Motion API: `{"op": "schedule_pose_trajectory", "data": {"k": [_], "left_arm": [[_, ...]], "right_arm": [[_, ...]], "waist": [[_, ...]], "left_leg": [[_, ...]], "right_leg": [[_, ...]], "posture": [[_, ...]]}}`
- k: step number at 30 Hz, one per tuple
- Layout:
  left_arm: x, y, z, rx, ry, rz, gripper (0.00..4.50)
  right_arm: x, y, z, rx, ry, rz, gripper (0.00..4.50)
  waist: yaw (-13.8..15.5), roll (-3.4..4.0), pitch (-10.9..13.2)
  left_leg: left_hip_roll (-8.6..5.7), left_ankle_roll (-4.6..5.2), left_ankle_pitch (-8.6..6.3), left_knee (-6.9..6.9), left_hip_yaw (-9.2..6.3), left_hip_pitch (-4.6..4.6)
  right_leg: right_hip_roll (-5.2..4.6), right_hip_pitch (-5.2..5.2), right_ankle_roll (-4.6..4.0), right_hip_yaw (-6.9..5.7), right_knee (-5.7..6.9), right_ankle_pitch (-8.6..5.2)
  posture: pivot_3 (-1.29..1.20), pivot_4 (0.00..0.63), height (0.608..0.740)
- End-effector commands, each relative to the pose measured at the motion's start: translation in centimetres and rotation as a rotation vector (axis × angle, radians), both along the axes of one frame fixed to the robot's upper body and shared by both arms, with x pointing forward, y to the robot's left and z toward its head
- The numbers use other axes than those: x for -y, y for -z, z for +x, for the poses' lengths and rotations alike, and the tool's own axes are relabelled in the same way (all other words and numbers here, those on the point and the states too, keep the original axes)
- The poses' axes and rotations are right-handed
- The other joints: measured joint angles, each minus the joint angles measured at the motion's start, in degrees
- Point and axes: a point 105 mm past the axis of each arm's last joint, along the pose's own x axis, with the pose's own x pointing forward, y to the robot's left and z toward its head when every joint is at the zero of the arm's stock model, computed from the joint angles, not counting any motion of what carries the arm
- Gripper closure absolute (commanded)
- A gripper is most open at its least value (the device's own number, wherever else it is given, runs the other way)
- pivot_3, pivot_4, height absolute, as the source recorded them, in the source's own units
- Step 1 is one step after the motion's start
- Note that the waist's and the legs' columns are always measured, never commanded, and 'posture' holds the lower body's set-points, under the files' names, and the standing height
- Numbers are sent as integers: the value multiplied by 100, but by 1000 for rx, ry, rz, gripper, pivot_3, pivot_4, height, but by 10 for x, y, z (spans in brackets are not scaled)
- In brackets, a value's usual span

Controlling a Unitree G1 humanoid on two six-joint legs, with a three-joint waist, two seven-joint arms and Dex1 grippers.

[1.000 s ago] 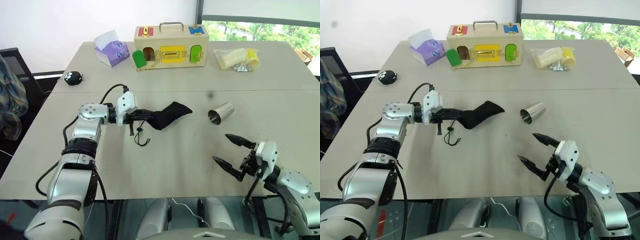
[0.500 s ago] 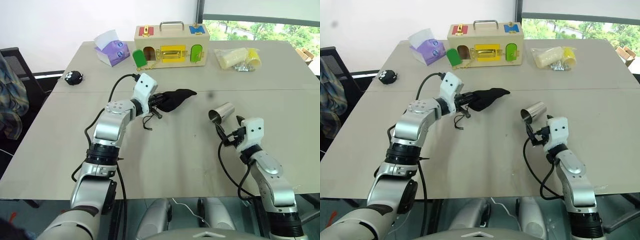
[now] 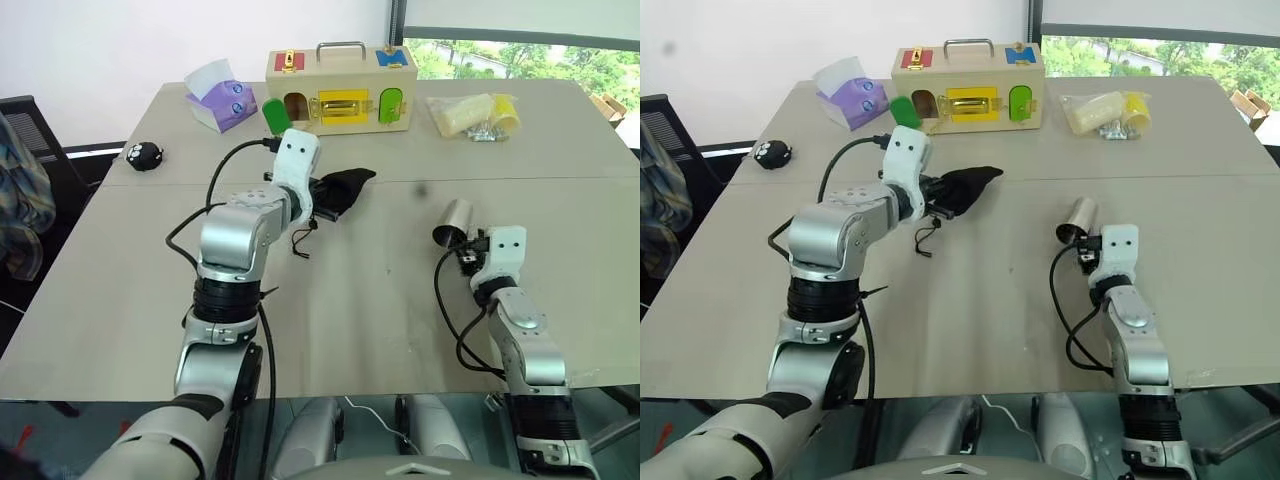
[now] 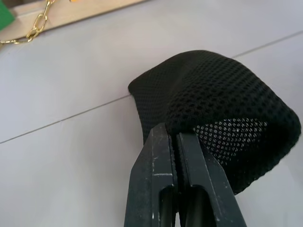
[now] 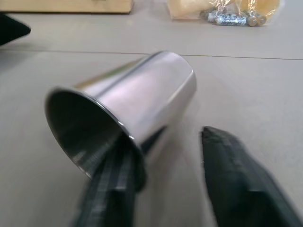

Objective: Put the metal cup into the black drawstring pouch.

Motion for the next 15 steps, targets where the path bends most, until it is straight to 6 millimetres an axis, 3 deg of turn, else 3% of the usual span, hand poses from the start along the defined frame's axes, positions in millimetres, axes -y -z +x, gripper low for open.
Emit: {"op": "schedule_pose_trajectory", "data": {"k": [1, 2, 5, 10, 15], "left_arm": [[5, -22, 3, 55, 37, 7, 4500], [6, -23, 3, 52, 48, 5, 4500], [9, -21, 4, 29, 72, -4, 4500], [24, -25, 0, -19, 191, -102, 4500], [30, -26, -2, -24, 255, -117, 4500]], "right_arm": [[-3, -16, 3, 65, 15, 15, 4283], [-3, -17, 3, 73, 16, 18, 4482], [-12, -30, 1, 123, -48, -9, 4482], [-73, -75, -20, 277, -436, 37, 4482], [-112, -101, -46, 340, -707, 112, 4482]], "waist": [[2, 0, 0], [1, 0, 0], [0, 1, 0], [-33, 2, 1], [-43, 2, 1]], "left_leg": [[0, 0, 0, 0, 0, 0], [0, 0, 0, 0, 0, 0], [-1, 0, 0, -1, 0, -1], [0, 0, 0, 0, 1, -10], [2, -7, 4, 4, -4, -55]], "right_leg": [[0, 0, 0, 0, -1, 0], [0, 0, 0, 0, -1, 0], [-1, -1, 0, 0, -2, 0], [1, -12, 0, 1, 0, 0], [2, -58, -1, -1, 8, 1]], "posture": [[0, 150, 710], [0, 150, 710], [0, 150, 710], [0, 150, 710], [0, 150, 710]]}}
